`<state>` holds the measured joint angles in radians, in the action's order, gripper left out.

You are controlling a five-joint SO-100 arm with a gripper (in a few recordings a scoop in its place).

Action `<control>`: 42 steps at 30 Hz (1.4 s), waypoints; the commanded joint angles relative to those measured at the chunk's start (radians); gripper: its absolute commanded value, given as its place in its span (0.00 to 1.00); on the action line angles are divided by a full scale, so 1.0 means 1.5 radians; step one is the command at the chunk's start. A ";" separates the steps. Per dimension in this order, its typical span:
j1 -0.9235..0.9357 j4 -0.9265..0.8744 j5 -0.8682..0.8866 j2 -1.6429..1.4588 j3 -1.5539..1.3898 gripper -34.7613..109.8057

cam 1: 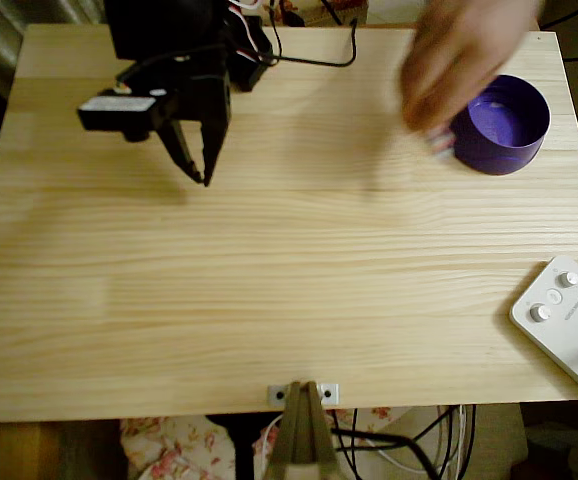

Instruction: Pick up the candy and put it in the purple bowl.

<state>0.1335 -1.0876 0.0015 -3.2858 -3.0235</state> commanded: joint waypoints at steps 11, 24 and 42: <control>0.009 0.011 0.007 -0.009 0.010 0.24; 0.009 0.011 0.007 -0.009 0.010 0.24; -0.047 0.012 -0.050 -0.009 0.010 0.24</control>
<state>0.0522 -1.0876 -0.0629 -3.2858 -3.0235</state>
